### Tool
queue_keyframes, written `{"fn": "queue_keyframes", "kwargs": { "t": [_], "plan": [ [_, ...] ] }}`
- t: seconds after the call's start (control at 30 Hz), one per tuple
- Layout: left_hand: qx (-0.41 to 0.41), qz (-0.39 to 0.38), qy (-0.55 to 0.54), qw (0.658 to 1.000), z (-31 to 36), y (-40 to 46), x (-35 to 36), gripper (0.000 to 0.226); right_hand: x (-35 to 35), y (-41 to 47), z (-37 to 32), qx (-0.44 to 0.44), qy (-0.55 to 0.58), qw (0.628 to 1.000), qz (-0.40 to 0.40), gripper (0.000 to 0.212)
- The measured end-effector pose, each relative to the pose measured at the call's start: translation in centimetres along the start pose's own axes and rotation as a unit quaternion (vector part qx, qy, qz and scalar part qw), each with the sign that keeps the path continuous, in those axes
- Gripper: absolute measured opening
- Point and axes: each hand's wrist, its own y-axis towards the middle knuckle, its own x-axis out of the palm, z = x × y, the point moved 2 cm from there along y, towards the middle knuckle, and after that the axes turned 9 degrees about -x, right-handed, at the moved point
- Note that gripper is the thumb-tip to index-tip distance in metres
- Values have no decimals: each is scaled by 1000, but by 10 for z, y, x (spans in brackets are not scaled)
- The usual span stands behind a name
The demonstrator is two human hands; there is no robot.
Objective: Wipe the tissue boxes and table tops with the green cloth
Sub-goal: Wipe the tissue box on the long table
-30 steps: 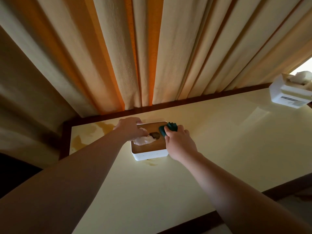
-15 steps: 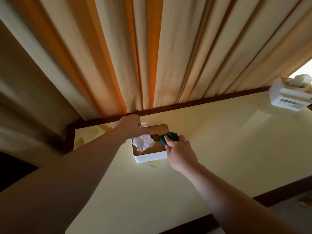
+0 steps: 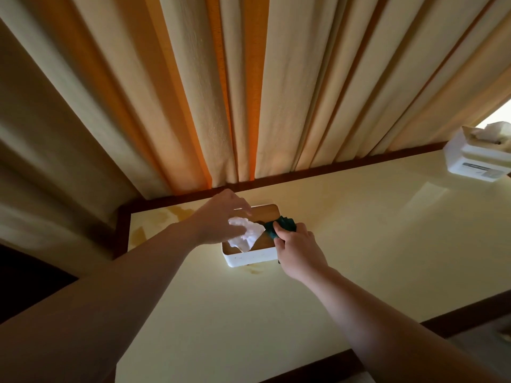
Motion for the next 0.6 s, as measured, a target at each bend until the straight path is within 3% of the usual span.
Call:
{"fn": "queue_keyframes", "kwargs": {
  "t": [0.07,0.13,0.37,0.43,0.6],
  "plan": [
    [16,-52,57,997,-2,-6,4,60,0,1,1,-1,1,1000,-2,48],
    [12,-61,89,994,-4,-7,10,71,0,0,1,-2,2,1000,-1,48],
    [54,18,79,995,9,17,9,12,1,-4,3,-5,28,999,21,48],
    [38,19,99,994,14,30,9,9,0,-7,4,-5,39,999,36,47],
    [21,0,119,993,20,56,19,31,-2,-11,10,-4,73,995,74,47]
  ]
}}
